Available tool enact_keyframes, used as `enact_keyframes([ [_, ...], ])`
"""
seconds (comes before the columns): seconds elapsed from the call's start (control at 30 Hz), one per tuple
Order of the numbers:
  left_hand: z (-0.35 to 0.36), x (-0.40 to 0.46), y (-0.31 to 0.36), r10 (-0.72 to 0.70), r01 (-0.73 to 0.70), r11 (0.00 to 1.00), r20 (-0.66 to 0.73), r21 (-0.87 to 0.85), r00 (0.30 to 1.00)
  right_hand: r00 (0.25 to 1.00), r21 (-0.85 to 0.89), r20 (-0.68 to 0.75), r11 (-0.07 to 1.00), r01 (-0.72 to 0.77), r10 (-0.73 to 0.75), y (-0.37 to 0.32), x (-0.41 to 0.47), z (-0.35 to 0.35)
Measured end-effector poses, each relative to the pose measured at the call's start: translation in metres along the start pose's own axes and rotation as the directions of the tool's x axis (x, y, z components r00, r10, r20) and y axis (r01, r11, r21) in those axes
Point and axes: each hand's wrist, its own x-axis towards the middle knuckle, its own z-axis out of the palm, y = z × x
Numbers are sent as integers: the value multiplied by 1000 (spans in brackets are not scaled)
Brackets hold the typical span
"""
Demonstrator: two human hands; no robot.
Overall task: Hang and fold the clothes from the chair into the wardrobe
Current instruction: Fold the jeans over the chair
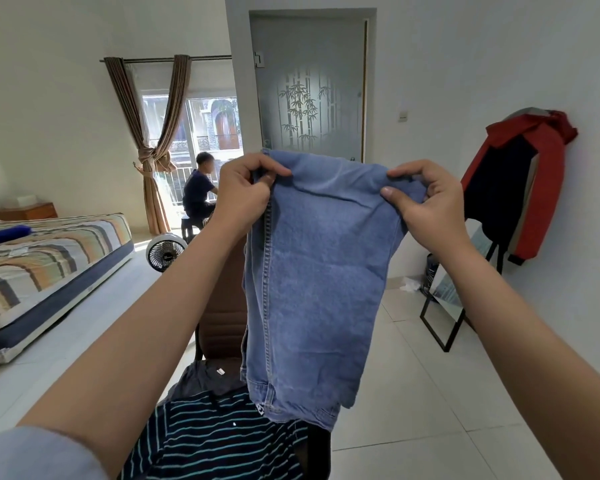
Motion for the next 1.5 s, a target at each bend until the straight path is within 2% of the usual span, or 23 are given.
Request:
enact_keyframes([
  [0.1, -2, -1, 6, 55, -60, 996, 68, 69, 996, 1000, 21, -9, 999, -24, 24, 0, 0, -2],
  [0.2, -3, -2, 11, 32, -31, 999, 51, -20, 998, 997, 119, -37, 991, -56, 61, 2, -1, -2],
  [0.27, -2, -2, 12, -41, 43, 989, 13, -139, 999, 989, 322, -29, 938, -125, 142, 1, -5, 2],
  [0.3, -1, -2, 13, -87, 85, 975, 0, -205, 996, 981, 452, 2, 875, -174, 194, -1, -10, 5],
  [0.37, 2, -4, 17, -169, 158, 927, -3, -339, 986, 972, 572, 60, 790, -220, 227, -3, -23, 12],
  [0.43, 3, -6, 22, -209, 200, 867, 31, -457, 977, 986, 494, 67, 853, -167, 154, -5, -40, 22],
  [0.5, 2, -9, 21, -190, 223, 838, 116, -497, 975, 996, 371, 64, 925, -84, 65, -5, -52, 30],
  [0.57, -3, -11, 16, -131, 215, 875, 215, -434, 968, 997, 323, 6, 943, -76, 78, -4, -54, 33],
  [0.63, -10, -13, 14, -80, 160, 940, 262, -301, 962, 988, 296, -97, 951, -84, 118, -4, -48, 28],
  [0.73, -14, -17, 19, -63, 98, 982, 216, -159, 974, 975, 251, -182, 965, -77, 125, -3, -37, 18],
  [0.87, -16, -20, 16, -79, 87, 994, 127, -60, 989, 976, 275, -159, 956, -103, 151, -6, -37, 16],
  [0.97, -17, -21, 12, -177, 188, 965, 77, -181, 981, 981, 299, -117, 947, -115, 156, -9, -43, 18],
  [1.03, -17, -22, 12, -235, 259, 905, 110, -338, 966, 986, 345, -67, 931, -120, 152, -11, -43, 17],
  [1.1, -17, -24, 15, -236, 283, 869, 164, -405, 958, 992, 353, 5, 928, -123, 130, -13, -43, 14],
  [1.17, -15, -24, 18, -196, 239, 891, 148, -385, 969, 994, 246, 48, 963, -108, 99, -13, -45, 13],
  [1.2, -13, -24, 19, -181, 213, 903, 121, -374, 976, 995, 133, 44, 986, -99, 94, -12, -46, 12],
  [1.27, -10, -23, 21, -171, 190, 906, 84, -377, 982, 992, -90, -7, 988, -129, 129, -7, -49, 12],
  [1.3, -9, -22, 21, -174, 190, 903, 74, -386, 982, 987, -128, -36, 979, -160, 157, -4, -52, 12],
  [1.37, -6, -20, 21, -166, 185, 901, 82, -392, 983, 983, -90, -54, 980, -177, 173, -1, -61, 16],
  [1.5, -7, -20, 19, -110, 139, 936, 107, -322, 988, 991, 146, 20, 980, -131, 130, 7, -80, 30],
])
